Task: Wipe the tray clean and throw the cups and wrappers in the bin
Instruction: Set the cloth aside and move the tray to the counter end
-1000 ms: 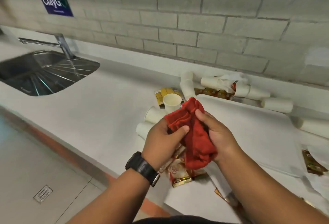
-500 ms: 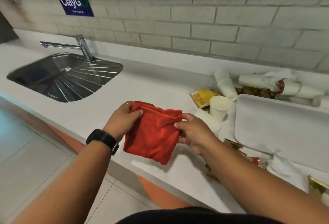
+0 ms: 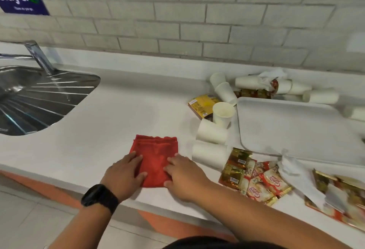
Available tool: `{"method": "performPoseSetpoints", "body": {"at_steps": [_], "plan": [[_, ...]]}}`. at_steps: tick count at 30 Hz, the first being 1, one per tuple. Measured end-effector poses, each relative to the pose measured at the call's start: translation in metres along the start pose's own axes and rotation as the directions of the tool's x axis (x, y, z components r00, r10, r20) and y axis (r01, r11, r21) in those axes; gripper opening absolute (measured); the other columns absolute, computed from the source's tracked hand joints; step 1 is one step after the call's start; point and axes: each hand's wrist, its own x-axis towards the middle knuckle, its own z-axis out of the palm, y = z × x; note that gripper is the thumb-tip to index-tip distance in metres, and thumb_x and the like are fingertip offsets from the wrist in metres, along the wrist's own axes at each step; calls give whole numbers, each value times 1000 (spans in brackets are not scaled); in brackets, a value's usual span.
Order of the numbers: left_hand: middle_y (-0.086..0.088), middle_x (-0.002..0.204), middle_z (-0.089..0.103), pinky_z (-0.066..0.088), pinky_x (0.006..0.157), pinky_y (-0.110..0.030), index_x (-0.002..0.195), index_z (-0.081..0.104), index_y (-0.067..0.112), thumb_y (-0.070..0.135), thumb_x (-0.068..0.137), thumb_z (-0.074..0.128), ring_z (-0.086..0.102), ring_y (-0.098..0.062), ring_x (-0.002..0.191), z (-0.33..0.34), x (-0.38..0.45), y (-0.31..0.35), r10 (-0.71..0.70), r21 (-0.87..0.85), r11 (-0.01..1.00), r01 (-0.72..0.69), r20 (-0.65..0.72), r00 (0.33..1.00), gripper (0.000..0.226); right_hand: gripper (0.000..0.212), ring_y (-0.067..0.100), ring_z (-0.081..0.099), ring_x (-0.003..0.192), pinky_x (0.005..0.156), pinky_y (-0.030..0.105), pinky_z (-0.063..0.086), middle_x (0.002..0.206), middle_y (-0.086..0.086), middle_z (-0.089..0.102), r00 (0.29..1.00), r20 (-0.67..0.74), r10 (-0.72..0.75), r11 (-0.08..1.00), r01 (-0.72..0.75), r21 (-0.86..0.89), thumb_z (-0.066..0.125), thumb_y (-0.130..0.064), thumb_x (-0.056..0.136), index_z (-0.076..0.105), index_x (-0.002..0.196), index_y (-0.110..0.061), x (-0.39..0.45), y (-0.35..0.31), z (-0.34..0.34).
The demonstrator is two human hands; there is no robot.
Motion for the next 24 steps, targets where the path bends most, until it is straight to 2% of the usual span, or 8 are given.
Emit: {"method": "performPoseSetpoints", "body": {"at_steps": [3,6,9,12,15,19,24], "plan": [[1,149,38,39,106,-36,142,42,23,48,90,51,43,-18,132,-11,4,12,17,-93,995,-29,-128,992,59,48,24,28,139,113,39,27,151,1,35,1000,-19,17,992,-15,121,52,-41,92,51,136,-22,-10,1,-18],[-2,142,47,42,103,-37,136,49,20,41,88,58,47,-20,129,-25,6,43,95,-187,971,-149,-272,958,53,44,17,32,138,111,37,30,151,-3,36,995,-80,58,968,-37,250,51,-39,94,51,136,-26,-28,8,-43],[0,141,48,38,103,-31,135,51,20,34,89,60,45,-16,130,-37,6,85,184,-258,921,-293,-376,908,48,37,12,45,126,103,31,37,137,-7,51,975,-177,131,942,-67,329,52,-40,94,56,130,-29,-47,24,-65],[1,136,51,40,100,-27,133,52,21,36,91,57,48,-15,127,-43,7,130,284,-290,853,-434,-440,852,45,31,11,54,115,97,32,44,124,-10,60,930,-268,252,898,-122,422,54,-42,93,63,120,-31,-68,47,-85],[4,136,50,38,97,-22,134,51,23,38,90,58,48,-11,125,-43,10,173,352,-302,813,-497,-425,834,46,29,7,57,107,95,31,47,119,-12,63,865,-342,368,859,-175,481,55,-41,92,66,117,-31,-94,81,-103],[9,140,46,40,99,-27,137,46,29,42,91,53,46,-10,126,-35,17,232,397,-331,795,-508,-350,848,48,26,4,58,103,93,29,48,116,-13,64,783,-372,499,808,-265,526,55,-39,93,66,115,-31,-134,138,-122],[1,142,45,39,105,-35,137,44,27,42,92,53,46,-16,127,-19,41,290,329,-419,819,-391,-215,920,48,26,9,57,105,91,25,44,118,-8,64,715,-375,590,782,-389,488,55,-35,94,67,115,-25,-180,225,-136]]}}
